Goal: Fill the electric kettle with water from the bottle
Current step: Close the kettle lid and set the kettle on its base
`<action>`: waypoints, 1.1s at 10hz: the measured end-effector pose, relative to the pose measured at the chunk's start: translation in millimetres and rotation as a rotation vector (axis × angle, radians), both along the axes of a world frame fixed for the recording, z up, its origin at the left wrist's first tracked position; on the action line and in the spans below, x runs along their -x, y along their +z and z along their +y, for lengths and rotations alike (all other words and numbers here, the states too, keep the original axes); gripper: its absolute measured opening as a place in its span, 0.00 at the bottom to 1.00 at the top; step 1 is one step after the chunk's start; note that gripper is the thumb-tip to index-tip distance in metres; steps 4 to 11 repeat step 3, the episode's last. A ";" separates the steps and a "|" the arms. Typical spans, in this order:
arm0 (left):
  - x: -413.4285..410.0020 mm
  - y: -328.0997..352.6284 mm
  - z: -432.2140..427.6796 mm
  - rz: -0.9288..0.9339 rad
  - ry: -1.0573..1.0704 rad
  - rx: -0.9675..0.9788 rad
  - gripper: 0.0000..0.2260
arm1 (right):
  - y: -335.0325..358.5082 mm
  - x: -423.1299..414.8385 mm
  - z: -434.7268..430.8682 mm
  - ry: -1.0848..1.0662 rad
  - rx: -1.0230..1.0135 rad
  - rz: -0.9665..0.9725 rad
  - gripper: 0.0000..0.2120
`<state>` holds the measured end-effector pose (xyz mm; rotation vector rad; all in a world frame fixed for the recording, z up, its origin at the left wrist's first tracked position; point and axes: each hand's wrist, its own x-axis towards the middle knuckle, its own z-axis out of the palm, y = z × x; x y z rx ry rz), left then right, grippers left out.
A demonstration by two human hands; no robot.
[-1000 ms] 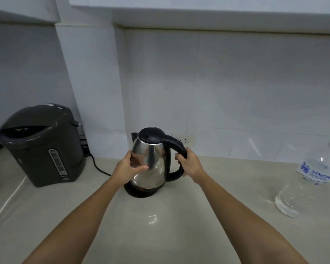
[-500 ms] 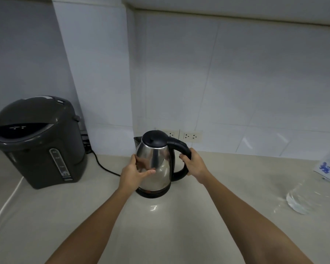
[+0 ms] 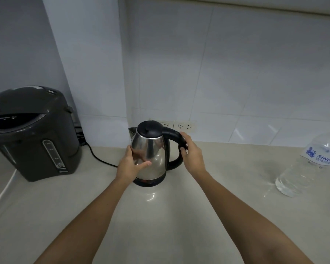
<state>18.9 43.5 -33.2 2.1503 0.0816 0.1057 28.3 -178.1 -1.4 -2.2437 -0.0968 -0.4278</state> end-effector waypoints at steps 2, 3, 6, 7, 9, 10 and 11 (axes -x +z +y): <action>-0.7 11.4 -2.3 0.086 0.051 -0.220 0.41 | 10.5 4.8 -7.1 0.044 0.093 0.096 0.26; 8.1 24.3 -11.5 -0.006 0.098 -0.260 0.48 | 18.7 8.2 -15.0 0.098 0.152 0.108 0.27; 8.1 24.3 -11.5 -0.006 0.098 -0.260 0.48 | 18.7 8.2 -15.0 0.098 0.152 0.108 0.27; 8.1 24.3 -11.5 -0.006 0.098 -0.260 0.48 | 18.7 8.2 -15.0 0.098 0.152 0.108 0.27; 8.1 24.3 -11.5 -0.006 0.098 -0.260 0.48 | 18.7 8.2 -15.0 0.098 0.152 0.108 0.27; 8.1 24.3 -11.5 -0.006 0.098 -0.260 0.48 | 18.7 8.2 -15.0 0.098 0.152 0.108 0.27; 8.1 24.3 -11.5 -0.006 0.098 -0.260 0.48 | 18.7 8.2 -15.0 0.098 0.152 0.108 0.27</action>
